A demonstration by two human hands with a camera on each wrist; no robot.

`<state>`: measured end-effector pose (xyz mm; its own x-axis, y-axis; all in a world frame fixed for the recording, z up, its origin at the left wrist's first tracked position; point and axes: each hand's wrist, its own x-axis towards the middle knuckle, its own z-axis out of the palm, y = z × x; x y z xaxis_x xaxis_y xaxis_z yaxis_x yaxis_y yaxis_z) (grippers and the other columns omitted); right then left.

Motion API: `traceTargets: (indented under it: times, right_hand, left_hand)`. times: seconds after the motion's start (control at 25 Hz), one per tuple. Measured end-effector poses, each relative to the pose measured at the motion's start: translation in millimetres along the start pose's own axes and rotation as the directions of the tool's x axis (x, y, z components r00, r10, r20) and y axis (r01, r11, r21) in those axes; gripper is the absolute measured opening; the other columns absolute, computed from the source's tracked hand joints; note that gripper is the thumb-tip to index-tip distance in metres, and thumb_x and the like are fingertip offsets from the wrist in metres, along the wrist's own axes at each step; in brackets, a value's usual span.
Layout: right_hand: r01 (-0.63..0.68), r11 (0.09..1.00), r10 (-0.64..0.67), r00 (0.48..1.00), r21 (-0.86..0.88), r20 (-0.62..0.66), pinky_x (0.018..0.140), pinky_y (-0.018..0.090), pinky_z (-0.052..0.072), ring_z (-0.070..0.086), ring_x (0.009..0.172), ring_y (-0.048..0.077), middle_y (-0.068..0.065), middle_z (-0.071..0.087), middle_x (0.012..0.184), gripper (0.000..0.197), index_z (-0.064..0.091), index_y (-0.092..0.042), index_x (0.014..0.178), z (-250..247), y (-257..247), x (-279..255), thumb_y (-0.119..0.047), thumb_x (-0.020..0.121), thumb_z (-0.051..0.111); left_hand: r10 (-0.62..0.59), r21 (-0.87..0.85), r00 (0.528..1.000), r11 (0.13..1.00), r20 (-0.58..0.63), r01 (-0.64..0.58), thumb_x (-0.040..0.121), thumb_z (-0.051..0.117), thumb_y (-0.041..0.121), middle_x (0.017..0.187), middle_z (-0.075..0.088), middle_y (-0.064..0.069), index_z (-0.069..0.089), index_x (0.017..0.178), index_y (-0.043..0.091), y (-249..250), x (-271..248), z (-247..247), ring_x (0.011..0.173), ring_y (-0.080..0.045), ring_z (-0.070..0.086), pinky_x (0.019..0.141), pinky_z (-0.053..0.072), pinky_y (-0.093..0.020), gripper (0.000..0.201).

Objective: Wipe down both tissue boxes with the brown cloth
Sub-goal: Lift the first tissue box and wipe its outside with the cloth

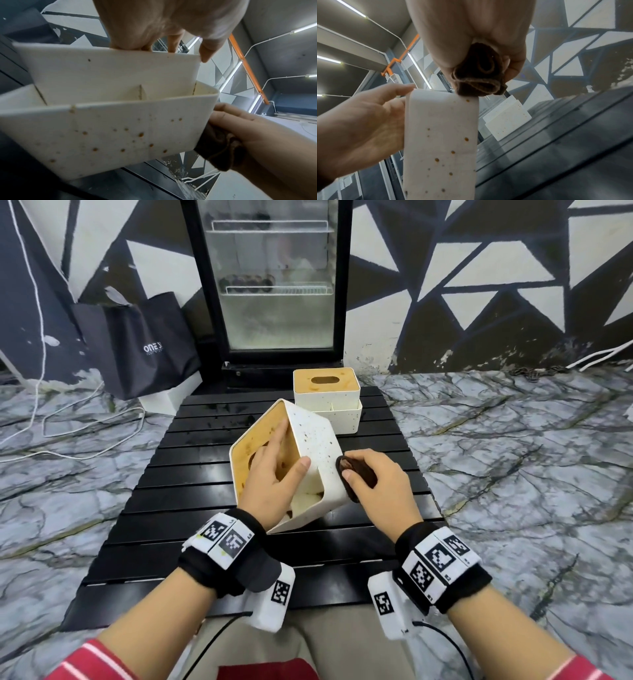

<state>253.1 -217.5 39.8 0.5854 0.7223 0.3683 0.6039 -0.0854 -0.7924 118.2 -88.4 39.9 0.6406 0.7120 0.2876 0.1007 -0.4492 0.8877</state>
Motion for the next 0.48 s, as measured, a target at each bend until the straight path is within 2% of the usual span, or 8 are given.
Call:
traceTargets:
  times: [0.08, 0.12, 0.28, 0.4, 0.48]
  right_hand:
    - [0.013, 1.0, -0.014, 1.0, -0.024, -0.026, 0.096, 0.035, 0.041, 0.052, 0.105, 0.02, -0.01, 0.062, 0.11, 0.023, 0.063, -0.03, 0.106, -1, 2, 8, -0.023, 0.084, 0.061]
    - [0.008, 1.0, -0.009, 1.0, -0.028, -0.029, 0.097, 0.035, 0.04, 0.051, 0.107, 0.021, -0.01, 0.061, 0.113, 0.024, 0.063, -0.031, 0.107, 0, 3, 9, -0.025, 0.085, 0.06]
    - [0.032, 0.999, -0.032, 0.997, -0.003, -0.076, 0.095, 0.025, 0.037, 0.05, 0.108, 0.017, -0.01, 0.059, 0.111, 0.026, 0.062, -0.031, 0.113, 6, 6, 1, -0.026, 0.088, 0.056]
    - [0.059, 0.995, -0.049, 0.99, 0.074, -0.129, 0.096, 0.023, 0.039, 0.053, 0.106, 0.015, -0.01, 0.055, 0.105, 0.026, 0.063, -0.026, 0.113, 14, 5, -7, -0.022, 0.087, 0.058]
    - [0.09, 0.994, -0.082, 0.988, 0.054, -0.134, 0.097, 0.016, 0.035, 0.05, 0.108, 0.016, -0.014, 0.052, 0.107, 0.03, 0.063, -0.026, 0.113, 22, -1, -14, -0.027, 0.084, 0.056]
  left_hand:
    - [0.015, -0.001, 1.0, 1.0, 0.003, -0.015, 0.069, 0.049, 0.062, 0.137, 0.033, 0.015, 0.018, 0.148, 0.035, 3, 0, 0, 0.13, 0.004, 0.029, 0.112, 0.025, -0.029, 0.089]
    - [0.025, 0.001, 1.0, 1.0, 0.01, -0.025, 0.069, 0.05, 0.061, 0.136, 0.032, 0.017, 0.016, 0.148, 0.035, 4, -1, 0, 0.128, 0.007, 0.027, 0.11, 0.025, -0.027, 0.09]
    - [0.016, -0.018, 0.999, 1.0, 0.041, -0.016, 0.069, 0.054, 0.06, 0.129, 0.03, 0.027, 0.008, 0.145, 0.046, 7, -8, -2, 0.123, 0.01, 0.03, 0.104, 0.029, -0.024, 0.091]
    - [-0.001, -0.031, 0.997, 0.999, 0.082, 0.003, 0.072, 0.062, 0.05, 0.131, 0.027, 0.033, 0.002, 0.144, 0.048, 9, -12, -10, 0.129, 0.008, 0.027, 0.111, 0.027, -0.028, 0.093]
    - [0.01, -0.065, 0.995, 0.998, 0.098, -0.004, 0.073, 0.065, 0.047, 0.142, 0.023, 0.03, -0.003, 0.145, 0.044, 7, -13, -20, 0.136, 0.006, 0.022, 0.116, 0.023, -0.033, 0.099]
